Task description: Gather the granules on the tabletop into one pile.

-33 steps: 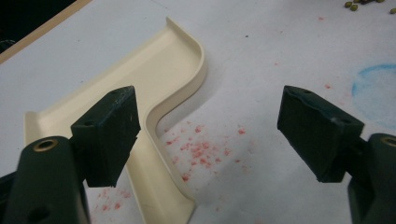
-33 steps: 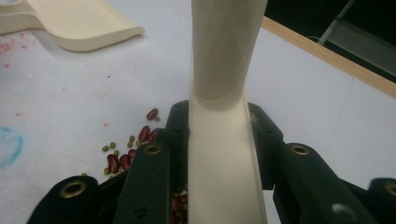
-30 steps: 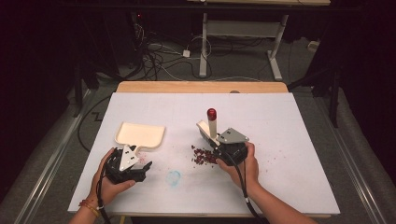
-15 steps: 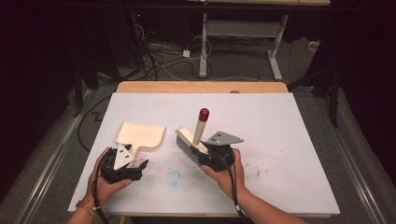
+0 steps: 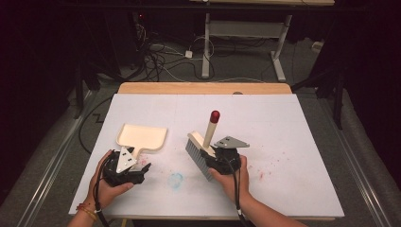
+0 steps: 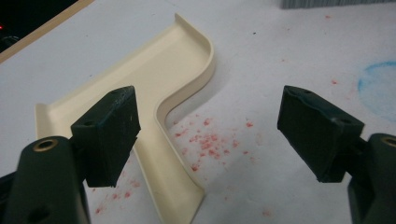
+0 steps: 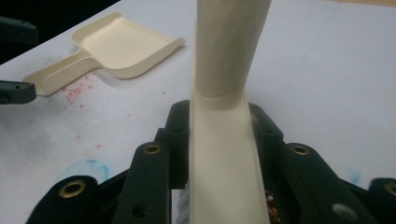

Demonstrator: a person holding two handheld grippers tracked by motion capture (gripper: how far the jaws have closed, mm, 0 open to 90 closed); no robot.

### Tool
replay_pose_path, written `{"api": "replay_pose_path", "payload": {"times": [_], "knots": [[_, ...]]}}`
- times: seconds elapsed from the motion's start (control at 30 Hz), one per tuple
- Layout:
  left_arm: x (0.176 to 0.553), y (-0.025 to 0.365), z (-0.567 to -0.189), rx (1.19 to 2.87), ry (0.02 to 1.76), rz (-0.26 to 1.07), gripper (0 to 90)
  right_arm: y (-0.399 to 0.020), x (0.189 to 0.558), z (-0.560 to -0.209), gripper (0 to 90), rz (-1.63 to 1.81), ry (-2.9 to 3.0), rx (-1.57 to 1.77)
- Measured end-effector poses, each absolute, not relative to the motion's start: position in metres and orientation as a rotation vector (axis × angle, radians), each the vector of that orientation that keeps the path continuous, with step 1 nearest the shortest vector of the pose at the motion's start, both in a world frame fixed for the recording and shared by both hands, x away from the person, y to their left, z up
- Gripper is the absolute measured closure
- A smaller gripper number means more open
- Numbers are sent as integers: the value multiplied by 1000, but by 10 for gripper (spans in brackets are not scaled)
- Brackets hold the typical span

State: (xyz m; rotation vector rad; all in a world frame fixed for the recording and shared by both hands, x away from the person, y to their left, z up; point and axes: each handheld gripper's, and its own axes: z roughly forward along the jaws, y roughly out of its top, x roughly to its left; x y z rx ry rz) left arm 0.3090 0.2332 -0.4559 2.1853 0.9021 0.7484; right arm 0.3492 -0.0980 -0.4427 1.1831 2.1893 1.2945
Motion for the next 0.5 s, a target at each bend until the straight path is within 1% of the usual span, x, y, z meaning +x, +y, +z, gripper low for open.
{"api": "replay_pose_path", "payload": {"times": [0.2,0.5], "knots": [[310,232,-457,2202,883,751,201,-118,350,-441,676,1272,2143,1245],[310,229,-458,2218,870,744,201,-122,345,-435,676,1254,2144,1200]]}}
